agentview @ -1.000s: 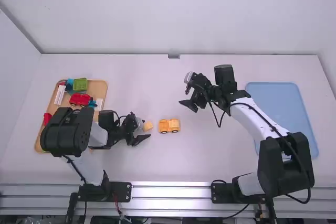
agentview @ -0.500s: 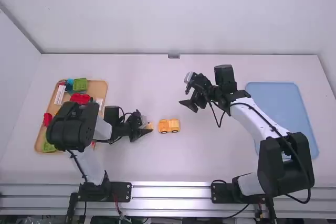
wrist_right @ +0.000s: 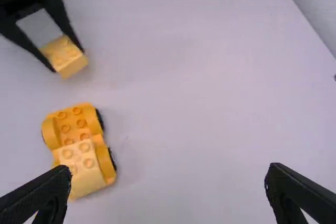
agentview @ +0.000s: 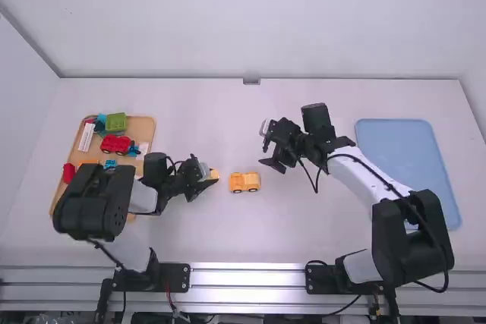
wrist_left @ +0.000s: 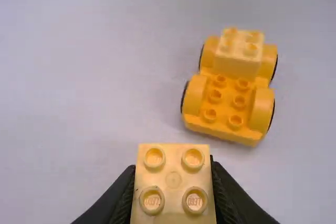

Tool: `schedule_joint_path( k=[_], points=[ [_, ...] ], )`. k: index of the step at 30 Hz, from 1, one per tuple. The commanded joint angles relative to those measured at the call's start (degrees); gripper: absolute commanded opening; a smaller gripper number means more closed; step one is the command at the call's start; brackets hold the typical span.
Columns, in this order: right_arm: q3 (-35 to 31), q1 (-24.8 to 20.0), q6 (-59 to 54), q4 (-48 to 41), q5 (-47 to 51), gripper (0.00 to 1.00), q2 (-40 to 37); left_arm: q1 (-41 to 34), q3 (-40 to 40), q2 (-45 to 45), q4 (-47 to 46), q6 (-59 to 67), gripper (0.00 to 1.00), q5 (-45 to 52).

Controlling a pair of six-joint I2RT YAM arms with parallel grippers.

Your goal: Assemble lego blocks to make yellow taxi

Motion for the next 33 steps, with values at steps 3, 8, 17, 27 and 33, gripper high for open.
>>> schedule_joint_path(
  k=[3,8,17,27,33],
  points=[
    [-6.91,-1.31,-2.34,7.28,-10.97,0.99,-0.90,0.02,-0.31,-9.16,-4.98,-0.33,0.28,5.92],
    [-16.83,-2.43,-2.29,23.65,-20.94,0.99,2.71,-0.48,2.05,-17.38,-17.59,4.70,0.26,8.00],
    [-19.19,-1.84,1.73,41.09,-26.53,0.98,17.16,-4.96,8.52,-15.08,-31.04,15.69,0.21,11.91],
    [-12.85,-0.61,1.79,45.46,-29.94,0.98,29.90,-8.44,14.86,-0.83,-29.20,15.63,0.21,12.02],
    [-10.34,1.46,0.94,45.33,-27.23,0.98,33.59,-10.05,18.16,4.85,-29.20,15.54,0.20,10.47]
  ],
)
